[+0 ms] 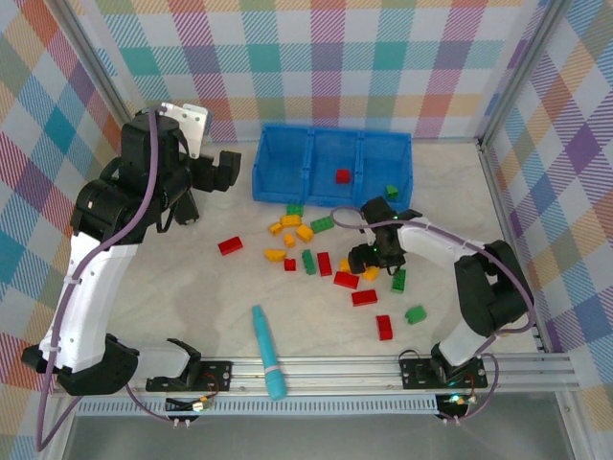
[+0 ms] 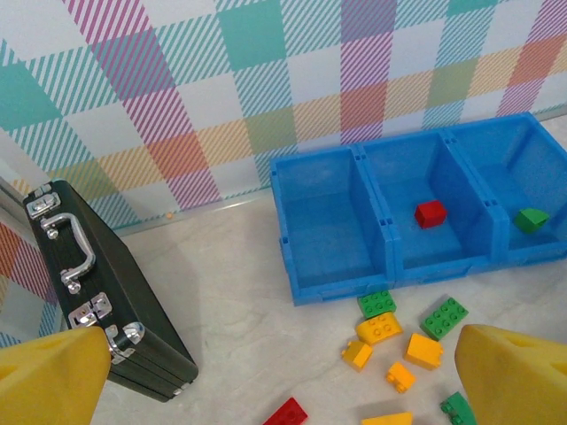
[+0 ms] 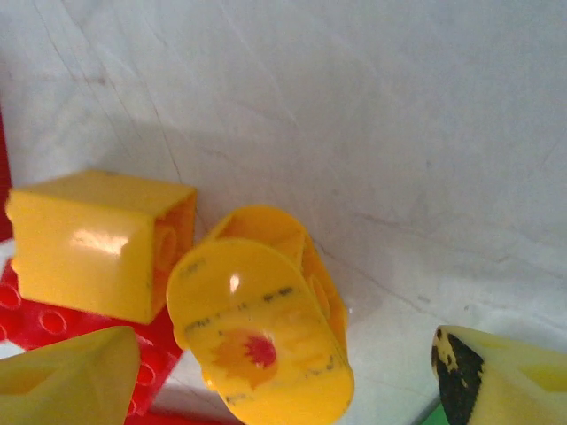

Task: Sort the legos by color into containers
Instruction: Pick up the lego from the center of the table.

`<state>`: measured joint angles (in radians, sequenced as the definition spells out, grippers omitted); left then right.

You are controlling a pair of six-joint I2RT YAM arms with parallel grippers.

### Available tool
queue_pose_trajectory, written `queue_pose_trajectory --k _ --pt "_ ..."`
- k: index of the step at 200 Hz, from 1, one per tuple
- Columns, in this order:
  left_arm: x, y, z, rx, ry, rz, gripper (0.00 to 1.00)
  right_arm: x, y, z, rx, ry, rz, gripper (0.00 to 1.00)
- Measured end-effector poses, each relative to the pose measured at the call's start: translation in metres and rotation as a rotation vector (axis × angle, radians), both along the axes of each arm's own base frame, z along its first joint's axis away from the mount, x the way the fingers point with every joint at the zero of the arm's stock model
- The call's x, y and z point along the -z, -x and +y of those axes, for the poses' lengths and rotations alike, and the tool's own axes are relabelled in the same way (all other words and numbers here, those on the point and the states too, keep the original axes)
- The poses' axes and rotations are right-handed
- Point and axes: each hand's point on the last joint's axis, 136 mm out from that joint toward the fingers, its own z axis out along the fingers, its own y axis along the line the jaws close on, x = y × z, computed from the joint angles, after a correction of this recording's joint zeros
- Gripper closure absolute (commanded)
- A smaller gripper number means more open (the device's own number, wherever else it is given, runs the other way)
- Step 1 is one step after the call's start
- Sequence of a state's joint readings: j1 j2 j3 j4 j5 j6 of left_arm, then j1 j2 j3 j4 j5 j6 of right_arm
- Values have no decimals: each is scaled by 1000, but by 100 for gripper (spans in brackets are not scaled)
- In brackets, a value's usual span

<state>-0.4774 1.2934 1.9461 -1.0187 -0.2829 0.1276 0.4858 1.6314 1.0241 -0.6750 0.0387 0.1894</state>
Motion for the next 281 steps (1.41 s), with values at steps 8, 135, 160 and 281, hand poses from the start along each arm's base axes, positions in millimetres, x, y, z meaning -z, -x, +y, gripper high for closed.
queue_pose_trajectory --k 8,135,160,281 --pt "0 0 0 0 0 0 0 1 -2 0 3 5 0 18" --pt "-3 2 4 -11 -18 -14 0 3 5 3 -9 12 44 26" --pt "-3 2 5 -10 -19 -15 0 5 13 -1 -8 28 63 26" --pt "-8 10 9 -9 -10 -32 0 18 11 -4 -12 69 88 35"
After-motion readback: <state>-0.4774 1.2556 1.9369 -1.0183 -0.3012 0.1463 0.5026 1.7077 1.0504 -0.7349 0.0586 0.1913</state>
